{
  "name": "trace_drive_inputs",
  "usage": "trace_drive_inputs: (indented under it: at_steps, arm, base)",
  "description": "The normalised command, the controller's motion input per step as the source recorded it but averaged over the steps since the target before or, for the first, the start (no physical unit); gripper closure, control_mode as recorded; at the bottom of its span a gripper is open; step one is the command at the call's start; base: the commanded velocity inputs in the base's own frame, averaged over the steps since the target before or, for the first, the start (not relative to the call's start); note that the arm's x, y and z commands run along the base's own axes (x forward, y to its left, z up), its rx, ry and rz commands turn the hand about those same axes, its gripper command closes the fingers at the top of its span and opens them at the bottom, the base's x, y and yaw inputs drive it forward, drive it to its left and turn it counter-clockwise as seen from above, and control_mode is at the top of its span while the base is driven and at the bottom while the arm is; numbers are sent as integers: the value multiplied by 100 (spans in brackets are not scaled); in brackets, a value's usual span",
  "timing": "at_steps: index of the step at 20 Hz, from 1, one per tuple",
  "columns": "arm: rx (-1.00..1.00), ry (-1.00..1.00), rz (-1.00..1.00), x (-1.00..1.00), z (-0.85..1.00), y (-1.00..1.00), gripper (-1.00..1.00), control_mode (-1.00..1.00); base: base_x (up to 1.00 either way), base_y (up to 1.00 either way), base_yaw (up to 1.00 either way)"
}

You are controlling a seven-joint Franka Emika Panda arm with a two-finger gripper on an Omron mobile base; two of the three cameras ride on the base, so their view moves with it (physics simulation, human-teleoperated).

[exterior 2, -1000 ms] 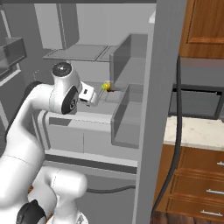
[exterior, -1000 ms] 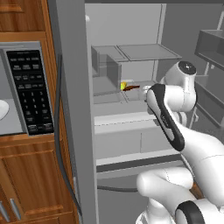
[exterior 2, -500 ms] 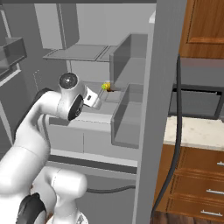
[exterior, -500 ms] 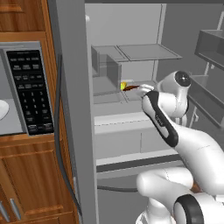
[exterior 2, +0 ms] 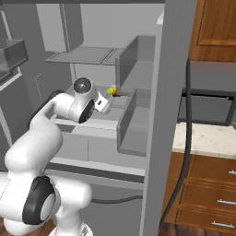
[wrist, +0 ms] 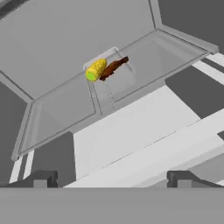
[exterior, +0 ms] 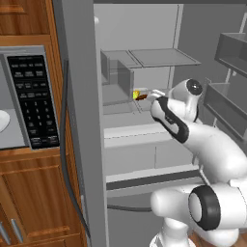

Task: Place the tupperware containing the chicken drumstick and corn meal in the microwave. Close the microwave door and press the start button to reheat the meal.

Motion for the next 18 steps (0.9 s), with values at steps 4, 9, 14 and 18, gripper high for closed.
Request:
trace_drive_inputs:
  at_steps: [4,9,14,18]
  arm:
    - [1,6,-4,42,-21,-11,-100,-100]
    - [0,6,-4,49,-17,-6,-100,-100]
    - [1,1,-3,47,-15,-3,-100,-100]
    - [3,0,-1,40,-15,-4,-100,-100]
  base:
    - [0,0,0]
    - [0,0,0]
    - [0,0,0]
    - [0,0,0]
